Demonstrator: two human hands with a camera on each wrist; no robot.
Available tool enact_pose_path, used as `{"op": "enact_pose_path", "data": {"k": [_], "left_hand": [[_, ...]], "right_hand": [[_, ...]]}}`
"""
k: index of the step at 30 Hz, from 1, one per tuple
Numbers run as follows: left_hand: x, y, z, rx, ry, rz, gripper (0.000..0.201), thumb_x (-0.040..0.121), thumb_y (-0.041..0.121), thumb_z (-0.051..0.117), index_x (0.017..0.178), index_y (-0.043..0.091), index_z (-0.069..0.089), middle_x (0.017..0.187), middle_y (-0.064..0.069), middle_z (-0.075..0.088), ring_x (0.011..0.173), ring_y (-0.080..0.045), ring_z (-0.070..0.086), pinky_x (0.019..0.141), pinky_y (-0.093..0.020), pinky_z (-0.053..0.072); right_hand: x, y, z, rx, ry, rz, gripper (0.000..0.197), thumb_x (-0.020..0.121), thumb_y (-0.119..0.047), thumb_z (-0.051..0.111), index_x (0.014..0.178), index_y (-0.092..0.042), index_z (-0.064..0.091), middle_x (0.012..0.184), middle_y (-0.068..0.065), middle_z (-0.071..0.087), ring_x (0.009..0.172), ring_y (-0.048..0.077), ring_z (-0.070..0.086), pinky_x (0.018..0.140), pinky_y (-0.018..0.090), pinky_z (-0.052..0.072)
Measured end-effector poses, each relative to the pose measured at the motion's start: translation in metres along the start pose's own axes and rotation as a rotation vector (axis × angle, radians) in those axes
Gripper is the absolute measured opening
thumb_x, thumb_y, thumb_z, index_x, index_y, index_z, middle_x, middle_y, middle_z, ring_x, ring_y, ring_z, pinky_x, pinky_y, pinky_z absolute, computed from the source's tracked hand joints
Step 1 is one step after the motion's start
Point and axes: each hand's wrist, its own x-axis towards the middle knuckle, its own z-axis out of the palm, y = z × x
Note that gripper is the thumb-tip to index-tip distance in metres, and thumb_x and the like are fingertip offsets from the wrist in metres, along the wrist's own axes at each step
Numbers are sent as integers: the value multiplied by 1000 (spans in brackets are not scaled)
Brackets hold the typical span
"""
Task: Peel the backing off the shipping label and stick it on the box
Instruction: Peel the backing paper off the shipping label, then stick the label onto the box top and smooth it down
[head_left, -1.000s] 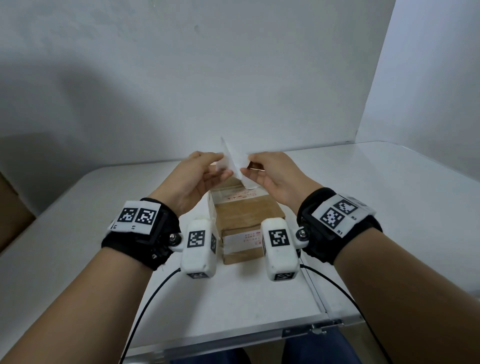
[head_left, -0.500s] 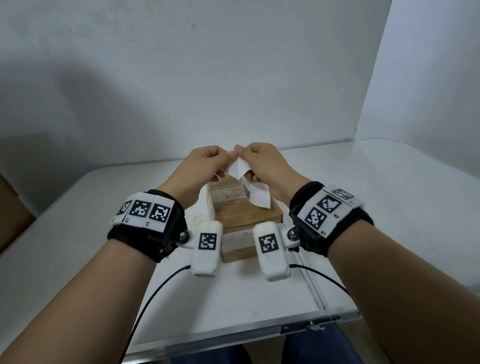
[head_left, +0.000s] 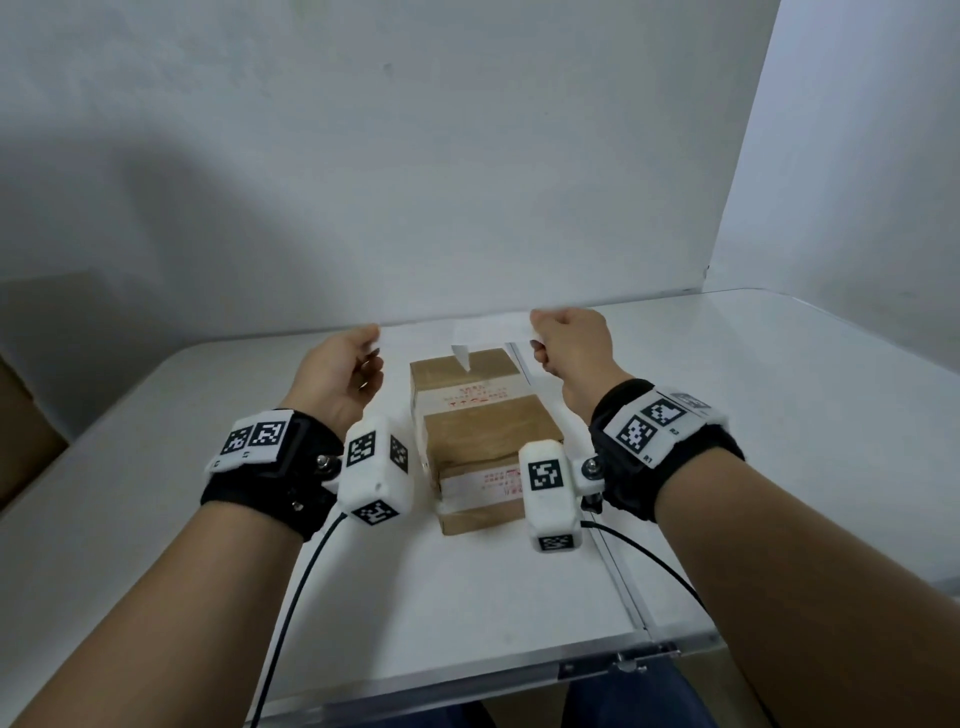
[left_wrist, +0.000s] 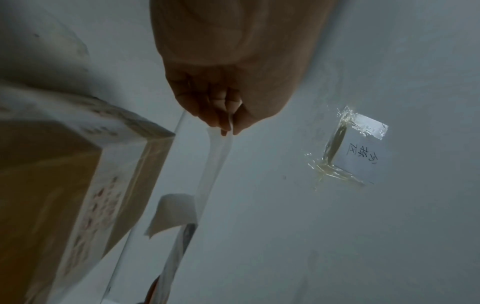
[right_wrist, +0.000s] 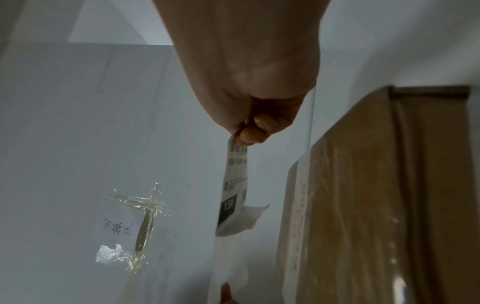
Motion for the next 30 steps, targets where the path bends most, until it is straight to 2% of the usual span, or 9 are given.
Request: {"op": "enact_pose_path", "data": {"k": [6,10,14,18,21,22,25,28,30], "left_hand": [[19,-6,-18,17,59,-2,18,85,14,66,70,16,56,49,7,52,48,-7,48,36,-13,39],[29,-10,-29,-30,74,-6,18,86,10,64,71,13,54,35,8,48,36,-3,48,34,-12,40],[36,-17,-39,-77,137,16,15,88,8,62,76,12,55,56,1,48,35,-3,46,33,-11,37],[42,-21,-66,-5,242,16,17,97,13,47,82,10,53,65,-1,42,38,-5,43,30,-11,34],[45,-27,-77,42,202,-14,35,98,6,42,131,-1,50,79,-1,51,60,-6,53,40,-10,47],[44,-29,-75,36,190,-34,38,97,4,45,135,1,47,87,-4,54,65,-10,55,43,-14,50],[38,-26,-60,134,243,-66,31,91,12,61,118,1,52,110,-12,57,65,-17,60,38,-19,51],[37,-15,-50,309,379,137,49,87,11,62,131,7,40,128,-7,44,79,-26,62,49,-24,54],[27,-6,-37,446,353,390,47,87,8,57,131,15,42,128,-6,42,94,-27,56,77,-32,57]], "right_hand": [[3,6,2,29,44,75,8,92,-8,55,85,-6,59,91,13,62,26,-2,48,33,12,35],[5,5,1,109,94,89,10,91,-2,54,82,-6,56,79,16,56,25,-1,43,31,12,31],[8,7,4,93,127,111,17,90,-4,53,74,-9,56,72,11,59,33,4,44,32,14,31],[14,9,-8,146,246,162,12,90,-4,49,87,-8,60,80,11,61,36,5,44,30,12,30],[17,9,-11,153,244,164,12,90,-4,48,90,-8,60,82,10,61,34,3,45,31,12,30],[17,9,-9,147,228,152,12,91,-5,48,93,-7,60,82,9,60,36,4,46,31,12,30],[15,6,-4,125,174,108,14,92,-6,49,99,-5,62,79,6,59,45,6,48,31,12,33],[16,4,-4,116,160,77,14,93,-8,51,100,-5,62,76,5,59,46,6,49,33,12,34],[17,2,-5,111,150,59,13,93,-9,51,100,-6,61,75,5,60,46,6,49,34,12,34]]}}
